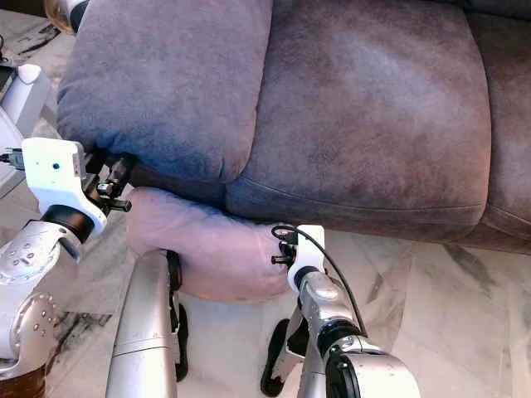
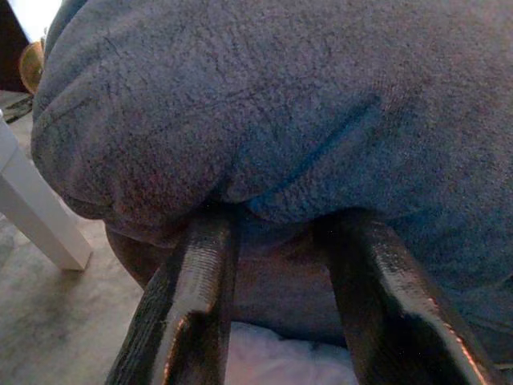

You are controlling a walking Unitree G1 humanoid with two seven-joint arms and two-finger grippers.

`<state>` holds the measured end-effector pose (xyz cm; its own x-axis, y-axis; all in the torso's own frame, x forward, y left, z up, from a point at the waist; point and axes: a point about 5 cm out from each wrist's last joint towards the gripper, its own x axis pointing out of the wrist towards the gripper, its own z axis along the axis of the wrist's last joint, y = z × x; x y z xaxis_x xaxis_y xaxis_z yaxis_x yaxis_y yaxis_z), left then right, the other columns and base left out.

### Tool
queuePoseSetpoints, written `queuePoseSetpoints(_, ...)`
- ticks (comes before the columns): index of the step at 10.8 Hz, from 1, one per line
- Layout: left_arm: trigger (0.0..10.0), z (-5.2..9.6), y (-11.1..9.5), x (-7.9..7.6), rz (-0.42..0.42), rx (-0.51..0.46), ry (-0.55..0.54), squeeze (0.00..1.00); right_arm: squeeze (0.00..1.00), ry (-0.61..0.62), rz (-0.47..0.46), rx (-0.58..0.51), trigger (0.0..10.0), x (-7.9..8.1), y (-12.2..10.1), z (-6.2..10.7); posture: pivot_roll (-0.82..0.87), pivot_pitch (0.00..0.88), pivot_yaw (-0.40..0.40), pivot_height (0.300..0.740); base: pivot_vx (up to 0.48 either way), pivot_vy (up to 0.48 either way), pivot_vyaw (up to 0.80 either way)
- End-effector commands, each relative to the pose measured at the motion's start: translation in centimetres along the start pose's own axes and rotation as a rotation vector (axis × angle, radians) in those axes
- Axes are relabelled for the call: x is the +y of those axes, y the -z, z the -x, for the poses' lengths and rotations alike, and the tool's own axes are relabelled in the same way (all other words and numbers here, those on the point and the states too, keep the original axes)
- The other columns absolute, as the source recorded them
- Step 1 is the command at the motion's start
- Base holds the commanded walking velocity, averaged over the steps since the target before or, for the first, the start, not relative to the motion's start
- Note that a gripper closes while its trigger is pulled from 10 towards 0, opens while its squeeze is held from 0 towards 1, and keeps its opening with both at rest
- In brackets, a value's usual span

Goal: Move the pillow to the sofa from floor

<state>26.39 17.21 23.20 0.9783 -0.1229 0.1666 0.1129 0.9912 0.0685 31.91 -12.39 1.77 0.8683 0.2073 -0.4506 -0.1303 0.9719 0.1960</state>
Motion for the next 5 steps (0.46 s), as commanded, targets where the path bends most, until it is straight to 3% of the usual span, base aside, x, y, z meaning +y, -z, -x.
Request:
queuePoseSetpoints(1,10.0,0.0,-1.0,-0.7,0.006,-0.078,0.034,0.00,0.00,0.003,-0.008,0.047,0.0,-0.1,1.7,0.4,0.32,0.405,-0.115,0.530,0.000,0.000,0.00)
queuePoseSetpoints(2,10.0,0.1,0.1,-0.6,0.011,-0.050,0.021,0.00,0.00,0.003,0.004,0.013,10.0,-0.1,1.1,0.3,0.31,0.396,-0.117,0.530,0.000,0.000,0.00)
queuePoseSetpoints(5,10.0,0.5,3.7,0.1,0.030,0.031,-0.047,0.00,0.00,0.007,-0.019,-0.004,10.0,-0.5,1.2,0.5,0.28,0.342,-0.125,0.530,0.000,0.000,0.00)
